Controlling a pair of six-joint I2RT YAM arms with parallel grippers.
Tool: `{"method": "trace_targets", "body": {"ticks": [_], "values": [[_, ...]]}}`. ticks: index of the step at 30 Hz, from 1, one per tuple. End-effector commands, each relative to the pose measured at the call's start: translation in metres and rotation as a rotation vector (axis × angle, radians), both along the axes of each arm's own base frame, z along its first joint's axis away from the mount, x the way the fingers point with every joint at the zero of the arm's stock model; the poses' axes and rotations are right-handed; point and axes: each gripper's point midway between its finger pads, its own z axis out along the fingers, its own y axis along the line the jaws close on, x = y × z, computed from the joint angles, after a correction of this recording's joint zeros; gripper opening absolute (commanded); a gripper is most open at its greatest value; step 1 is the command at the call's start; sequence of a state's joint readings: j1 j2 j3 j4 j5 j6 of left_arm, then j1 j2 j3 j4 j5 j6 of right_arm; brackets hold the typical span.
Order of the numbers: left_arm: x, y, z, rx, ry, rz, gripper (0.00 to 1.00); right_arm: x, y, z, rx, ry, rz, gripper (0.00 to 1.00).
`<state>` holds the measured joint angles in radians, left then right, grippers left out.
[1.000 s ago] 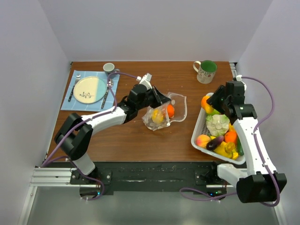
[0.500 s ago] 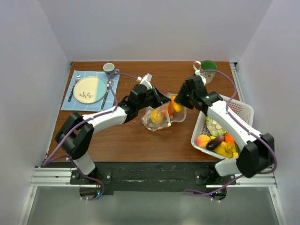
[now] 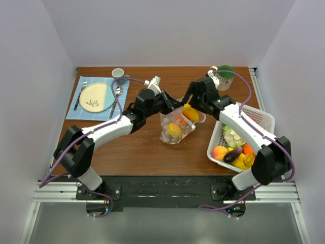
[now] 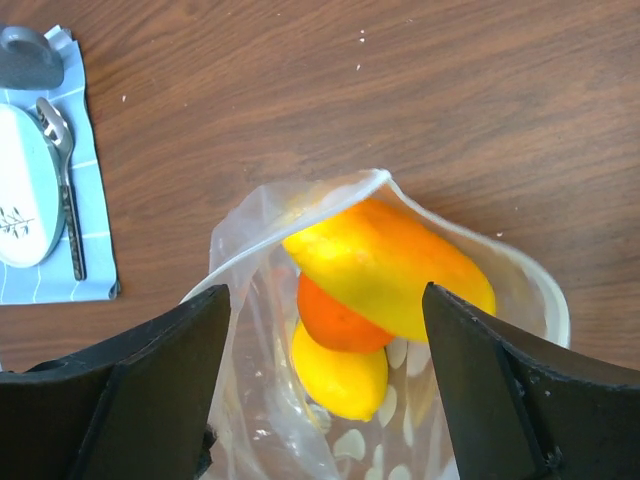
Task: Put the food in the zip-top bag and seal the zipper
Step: Place the fake fruit in the zipper food storage bag, then adjust the zipper food storage bag at the center of the board.
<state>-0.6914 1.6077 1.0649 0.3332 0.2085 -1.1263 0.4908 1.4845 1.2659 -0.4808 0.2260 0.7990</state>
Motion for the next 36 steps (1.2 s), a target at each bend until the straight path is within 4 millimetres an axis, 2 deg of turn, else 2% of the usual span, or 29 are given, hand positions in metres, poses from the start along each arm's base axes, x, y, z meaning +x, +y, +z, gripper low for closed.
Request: {"method": "trace_targets", "body": {"ticks": [1, 5, 7, 10, 15, 18, 19, 21, 22, 25, 29, 33, 36], "values": [[-0.004, 0.002, 0.042, -0.101, -0.075, -0.006, 0.0, 0.002, 0.007, 0.037, 0.041, -0.089, 0.023, 0.83], [-0.001, 0.011, 0.044, -0.107, -0.082, 0.013, 0.0, -0.006, -0.003, 0.051, 0.023, -0.114, 0.019, 0.83], [-0.002, 0.013, 0.046, -0.111, -0.087, 0.011, 0.0, -0.012, -0.016, 0.059, -0.023, -0.131, -0.001, 0.82], [-0.002, 0.017, 0.05, -0.116, -0.095, 0.016, 0.0, -0.019, -0.037, 0.058, -0.108, -0.131, -0.034, 0.81], [-0.004, 0.02, 0.052, -0.118, -0.1, 0.012, 0.0, -0.024, -0.047, 0.041, -0.154, -0.109, -0.006, 0.67], [-0.005, 0.023, 0.057, -0.124, -0.111, 0.009, 0.0, -0.03, -0.056, 0.027, -0.146, -0.084, 0.014, 0.63], [-0.006, 0.024, 0.06, -0.129, -0.115, 0.006, 0.0, -0.033, -0.058, 0.015, -0.138, -0.074, 0.022, 0.62], [-0.007, 0.024, 0.063, -0.13, -0.123, -0.006, 0.0, -0.038, -0.06, 0.016, -0.079, -0.094, 0.052, 0.62], [-0.008, 0.025, 0.065, -0.133, -0.127, -0.007, 0.0, -0.039, -0.06, 0.008, -0.064, -0.1, 0.064, 0.62], [-0.009, 0.027, 0.066, -0.137, -0.133, -0.004, 0.0, -0.044, -0.057, 0.004, -0.042, -0.105, 0.097, 0.63], [-0.011, 0.028, 0.068, -0.148, -0.134, -0.002, 0.0, -0.043, -0.047, -0.008, 0.011, -0.084, 0.114, 0.63], [-0.014, 0.032, 0.072, -0.146, -0.144, 0.003, 0.0, -0.039, -0.042, -0.022, 0.039, -0.061, 0.102, 0.59], [-0.015, 0.036, 0.07, -0.132, -0.149, 0.016, 0.0, -0.037, -0.043, -0.02, 0.052, -0.071, 0.077, 0.53]]}}
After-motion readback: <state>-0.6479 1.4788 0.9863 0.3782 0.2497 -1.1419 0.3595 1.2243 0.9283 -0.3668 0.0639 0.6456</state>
